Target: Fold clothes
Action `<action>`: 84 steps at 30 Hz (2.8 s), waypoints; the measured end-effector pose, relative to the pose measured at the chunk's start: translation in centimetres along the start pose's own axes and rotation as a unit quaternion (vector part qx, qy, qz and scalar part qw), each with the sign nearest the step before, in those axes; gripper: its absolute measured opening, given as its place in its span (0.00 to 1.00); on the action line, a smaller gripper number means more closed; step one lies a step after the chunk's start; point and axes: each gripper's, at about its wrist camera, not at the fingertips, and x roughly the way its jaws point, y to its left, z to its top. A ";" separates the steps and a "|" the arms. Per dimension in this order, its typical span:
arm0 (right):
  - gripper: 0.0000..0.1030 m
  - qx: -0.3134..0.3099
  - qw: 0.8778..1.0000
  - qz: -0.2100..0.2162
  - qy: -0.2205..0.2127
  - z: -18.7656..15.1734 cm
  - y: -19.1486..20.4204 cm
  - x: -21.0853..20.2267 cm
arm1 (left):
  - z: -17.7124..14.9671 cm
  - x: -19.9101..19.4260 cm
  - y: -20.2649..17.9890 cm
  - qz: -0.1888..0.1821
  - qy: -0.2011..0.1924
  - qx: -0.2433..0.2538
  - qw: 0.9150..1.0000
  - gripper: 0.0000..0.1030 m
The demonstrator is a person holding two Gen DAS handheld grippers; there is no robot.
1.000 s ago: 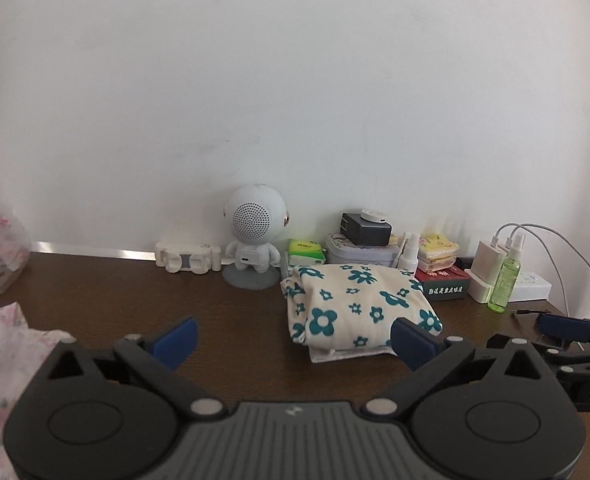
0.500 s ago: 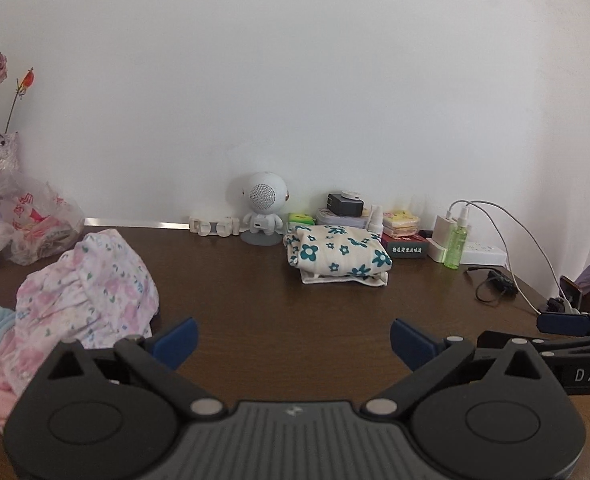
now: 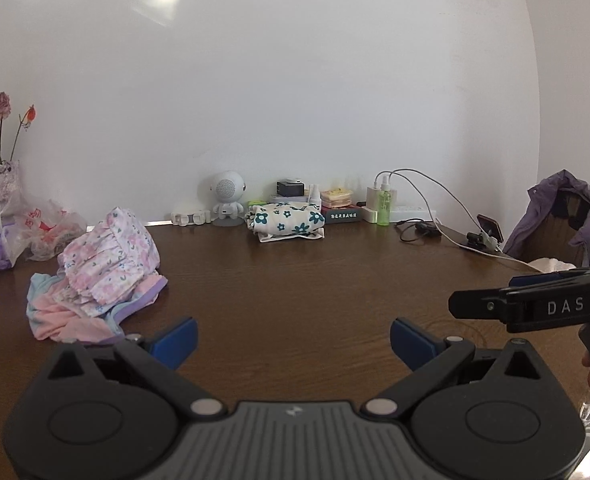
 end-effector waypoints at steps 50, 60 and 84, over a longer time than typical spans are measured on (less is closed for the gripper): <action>1.00 0.011 0.999 -0.028 0.018 -7.7 2.8 -6.9 | -5.8 -7.1 -1.4 0.051 -0.008 -0.052 0.997 1.00; 1.00 0.010 0.999 -0.024 0.019 -7.9 2.8 -7.0 | -5.9 -6.6 -1.5 0.059 0.008 -0.046 0.997 1.00; 1.00 0.003 1.000 -0.025 0.016 -7.8 2.9 -6.9 | -6.4 -6.0 -1.1 0.063 0.029 -0.047 0.996 1.00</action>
